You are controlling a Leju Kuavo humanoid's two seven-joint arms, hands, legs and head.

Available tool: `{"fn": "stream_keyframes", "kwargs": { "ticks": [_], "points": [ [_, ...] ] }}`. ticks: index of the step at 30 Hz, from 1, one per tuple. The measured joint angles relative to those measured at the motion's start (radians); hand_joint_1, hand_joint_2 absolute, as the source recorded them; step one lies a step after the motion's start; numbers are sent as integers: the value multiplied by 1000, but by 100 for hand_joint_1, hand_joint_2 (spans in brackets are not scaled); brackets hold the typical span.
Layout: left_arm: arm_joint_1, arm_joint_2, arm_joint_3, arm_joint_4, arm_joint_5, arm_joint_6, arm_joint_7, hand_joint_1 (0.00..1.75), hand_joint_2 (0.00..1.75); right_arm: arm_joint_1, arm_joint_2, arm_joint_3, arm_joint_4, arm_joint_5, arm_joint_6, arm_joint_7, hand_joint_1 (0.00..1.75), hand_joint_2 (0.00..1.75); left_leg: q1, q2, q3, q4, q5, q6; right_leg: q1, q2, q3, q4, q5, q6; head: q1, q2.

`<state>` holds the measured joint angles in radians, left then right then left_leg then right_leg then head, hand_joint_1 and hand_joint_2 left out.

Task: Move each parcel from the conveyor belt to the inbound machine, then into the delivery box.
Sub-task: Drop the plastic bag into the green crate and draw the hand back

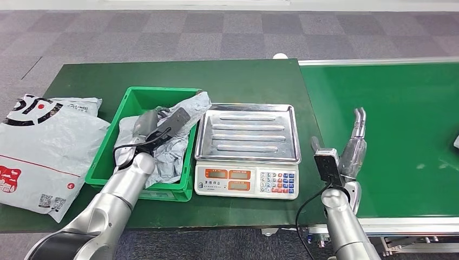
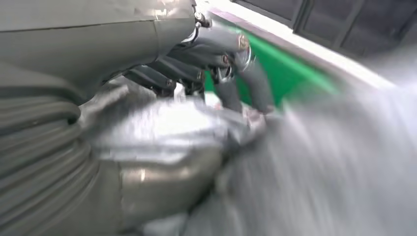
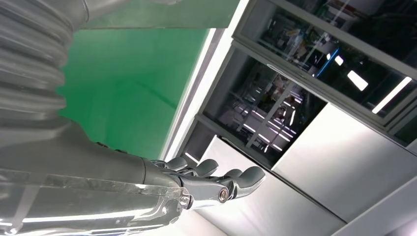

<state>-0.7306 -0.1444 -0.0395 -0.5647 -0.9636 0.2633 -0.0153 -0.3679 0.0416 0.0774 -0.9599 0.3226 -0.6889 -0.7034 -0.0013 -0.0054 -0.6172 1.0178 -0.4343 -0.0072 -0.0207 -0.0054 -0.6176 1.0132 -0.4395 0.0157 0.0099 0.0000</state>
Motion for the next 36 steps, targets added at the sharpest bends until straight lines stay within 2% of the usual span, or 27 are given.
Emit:
{"fn": "stream_keyframes", "kwargs": {
  "ticks": [5, 12, 20, 23, 25, 27, 31, 33, 35, 36],
  "points": [
    [19, -5, 32, -49, 45, 116, -108, 0, 175, 0, 0, 0, -2, 3, 2, 0, 0, 175, 0, 0, 0, 0, 0, 0, 0, 0, 0, 0, 0, 0, 0, 0],
    [85, -19, 35, -163, 88, 299, -252, 0, 175, 2, 0, 0, -12, -6, -2, -1, 0, 175, 0, 0, 0, 0, 0, 0, 0, 0, 0, 0, 0, 0, 0, 0],
    [131, -32, 35, -245, 104, 341, -272, 0, 175, 4, 0, 0, -20, -7, -7, -2, 0, 175, 0, 0, 0, 0, 0, 0, 0, 0, 0, 0, 0, 0, 0, 0],
    [141, -33, 35, -264, 95, 384, -284, 0, 175, 4, 0, 0, -21, -10, -7, -2, 0, 175, 0, 0, 0, 0, 0, 0, 0, 0, 0, 0, 0, 0, 0, 0],
    [153, -37, 42, -296, 84, 417, -321, 0, 175, 5, 0, 0, -22, -11, -8, -2, 0, 175, 0, 0, 0, 0, 0, 0, 0, 0, 0, 0, 0, 0, 0, 0],
    [169, -49, 61, -337, 106, 431, -398, 0, 175, 8, 0, 0, -26, -11, -9, -2, 0, 175, 0, 0, 0, 0, 0, 0, 0, 0, 0, 0, 0, 0, 0, 0],
    [200, -66, 75, -408, 267, 422, -570, 0, 175, 11, 0, 0, -32, -15, -6, -2, 0, 175, 0, 0, 0, 0, -1, 0, 0, 1, 0, 0, 0, 0, 0, 0],
    [230, -68, 53, -476, 395, 372, -646, 0, 175, 11, 0, 0, -34, -22, 3, -2, 0, 175, 0, 0, 0, 0, -1, 0, 0, 1, -1, 0, 0, 0, 0, 0],
    [264, -63, -2, -560, 551, 223, -678, 0, 175, 9, 0, 1, -34, -31, 19, -2, 0, 175, 0, 0, -1, 0, -1, 0, 0, 0, -1, 0, -1, 0, 0, 0],
    [279, -56, -39, -600, 640, 102, -682, 0, 175, 6, -1, 2, -34, -37, 29, -2, 0, 175, 0, 0, -1, 0, -2, 0, 0, -1, 0, 0, -1, 0, 0, 0]
  ]
}}
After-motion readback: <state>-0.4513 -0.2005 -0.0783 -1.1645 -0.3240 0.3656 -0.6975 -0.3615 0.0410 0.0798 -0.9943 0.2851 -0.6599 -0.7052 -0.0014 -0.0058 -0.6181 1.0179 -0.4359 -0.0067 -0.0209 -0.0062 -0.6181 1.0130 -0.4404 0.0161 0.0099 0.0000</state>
